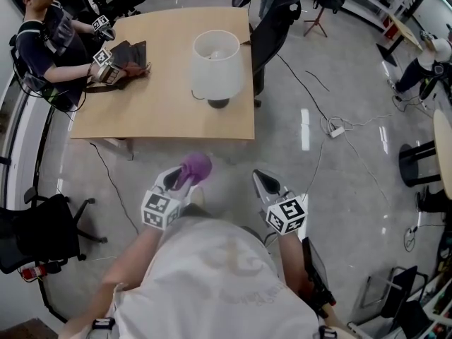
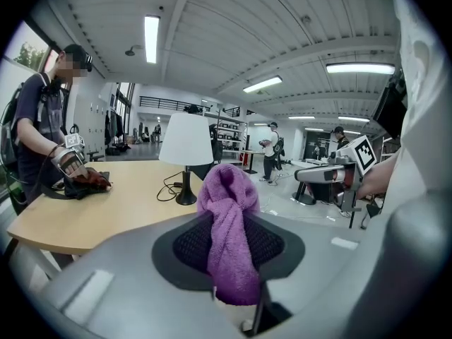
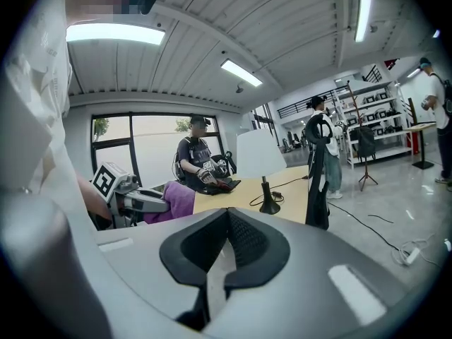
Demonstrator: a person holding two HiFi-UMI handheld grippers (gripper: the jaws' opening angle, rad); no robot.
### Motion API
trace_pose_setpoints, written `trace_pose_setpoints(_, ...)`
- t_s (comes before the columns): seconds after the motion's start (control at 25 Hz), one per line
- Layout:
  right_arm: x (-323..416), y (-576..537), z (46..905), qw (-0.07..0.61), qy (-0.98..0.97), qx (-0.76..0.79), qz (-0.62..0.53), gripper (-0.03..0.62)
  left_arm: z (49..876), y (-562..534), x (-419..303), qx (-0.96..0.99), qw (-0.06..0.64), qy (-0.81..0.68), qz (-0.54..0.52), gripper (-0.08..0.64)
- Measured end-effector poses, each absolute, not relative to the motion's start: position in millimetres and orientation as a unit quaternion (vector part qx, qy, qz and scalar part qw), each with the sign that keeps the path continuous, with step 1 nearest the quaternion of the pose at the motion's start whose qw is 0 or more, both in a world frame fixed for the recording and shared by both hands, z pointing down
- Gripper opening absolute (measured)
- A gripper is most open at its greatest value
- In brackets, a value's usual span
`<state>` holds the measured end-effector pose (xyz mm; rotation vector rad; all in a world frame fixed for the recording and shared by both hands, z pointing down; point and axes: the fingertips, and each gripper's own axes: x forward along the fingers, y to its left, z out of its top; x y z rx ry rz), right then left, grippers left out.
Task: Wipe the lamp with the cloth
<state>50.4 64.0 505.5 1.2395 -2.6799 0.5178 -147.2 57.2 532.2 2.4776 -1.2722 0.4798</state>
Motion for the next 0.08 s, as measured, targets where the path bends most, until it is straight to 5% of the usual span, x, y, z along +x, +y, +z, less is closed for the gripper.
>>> trace_pose_setpoints(0.08,55.1,63.7,503.8,0.071,-0.891,0.413,0.172,0.012,530.1,56.7,-143.2,0.866,0.155,-0.444,0.169,0.117)
